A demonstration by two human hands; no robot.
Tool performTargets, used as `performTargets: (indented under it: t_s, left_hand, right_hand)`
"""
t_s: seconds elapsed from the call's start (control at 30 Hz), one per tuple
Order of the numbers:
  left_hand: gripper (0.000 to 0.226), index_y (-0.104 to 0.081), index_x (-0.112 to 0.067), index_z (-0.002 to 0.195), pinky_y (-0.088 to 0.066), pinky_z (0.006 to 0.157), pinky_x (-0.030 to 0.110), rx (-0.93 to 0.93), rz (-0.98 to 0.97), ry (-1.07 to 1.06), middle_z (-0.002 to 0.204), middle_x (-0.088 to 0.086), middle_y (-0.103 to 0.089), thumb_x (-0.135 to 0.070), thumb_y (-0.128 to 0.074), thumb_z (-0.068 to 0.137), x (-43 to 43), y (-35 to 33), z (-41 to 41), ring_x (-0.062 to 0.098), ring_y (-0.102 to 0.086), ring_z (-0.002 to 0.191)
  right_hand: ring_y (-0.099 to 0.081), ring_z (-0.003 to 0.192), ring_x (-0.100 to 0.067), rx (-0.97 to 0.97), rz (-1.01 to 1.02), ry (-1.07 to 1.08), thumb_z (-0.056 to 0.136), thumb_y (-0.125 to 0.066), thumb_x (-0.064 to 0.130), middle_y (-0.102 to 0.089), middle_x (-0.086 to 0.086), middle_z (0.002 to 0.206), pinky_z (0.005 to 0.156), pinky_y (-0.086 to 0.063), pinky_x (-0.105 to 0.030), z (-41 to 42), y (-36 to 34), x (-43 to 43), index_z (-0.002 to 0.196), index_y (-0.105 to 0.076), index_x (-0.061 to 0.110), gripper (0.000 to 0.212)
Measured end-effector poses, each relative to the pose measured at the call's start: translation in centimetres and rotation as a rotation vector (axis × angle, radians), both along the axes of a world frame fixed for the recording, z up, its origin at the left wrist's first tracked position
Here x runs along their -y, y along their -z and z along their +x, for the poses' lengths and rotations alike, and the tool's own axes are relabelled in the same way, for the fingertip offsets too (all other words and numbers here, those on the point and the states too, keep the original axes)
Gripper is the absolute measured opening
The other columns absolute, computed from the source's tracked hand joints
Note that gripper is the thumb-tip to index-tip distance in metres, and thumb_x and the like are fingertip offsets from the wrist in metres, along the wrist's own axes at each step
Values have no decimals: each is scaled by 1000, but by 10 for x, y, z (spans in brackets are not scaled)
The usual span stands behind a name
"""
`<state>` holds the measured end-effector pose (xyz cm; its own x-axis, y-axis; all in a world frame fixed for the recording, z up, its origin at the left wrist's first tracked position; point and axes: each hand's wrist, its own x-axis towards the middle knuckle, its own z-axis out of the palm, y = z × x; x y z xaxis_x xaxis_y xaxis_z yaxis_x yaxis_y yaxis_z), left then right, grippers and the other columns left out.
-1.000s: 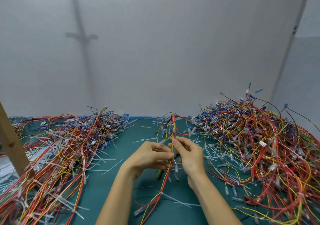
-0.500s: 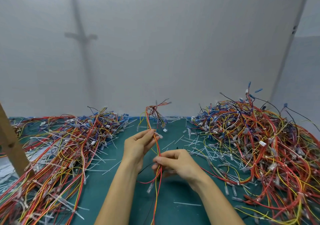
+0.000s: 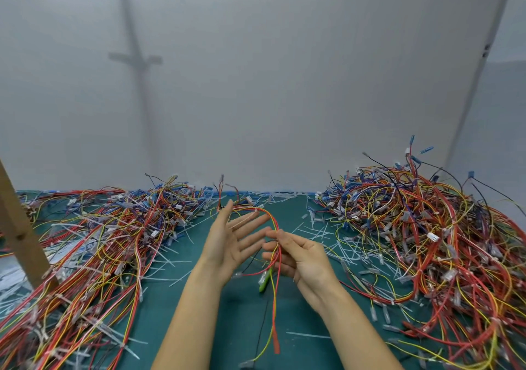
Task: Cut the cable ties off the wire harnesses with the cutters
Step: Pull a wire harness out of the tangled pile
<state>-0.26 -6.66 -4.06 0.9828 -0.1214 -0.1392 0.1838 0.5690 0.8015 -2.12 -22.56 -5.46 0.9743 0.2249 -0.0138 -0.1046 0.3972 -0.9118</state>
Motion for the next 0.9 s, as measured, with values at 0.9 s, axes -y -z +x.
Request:
performTargets:
  t_s: [0.9]
  left_hand:
    - [82,-36,12,139,-41,103,44,151,-609,29,137,31,-50,-52,-50,90,8,1,-1,38,-56,123]
  right_hand:
    - [-74,79,-19,103,217,67,75,-70,16,-76,-5,98,53,-56,-22,7,0,6,111,-69,11,36]
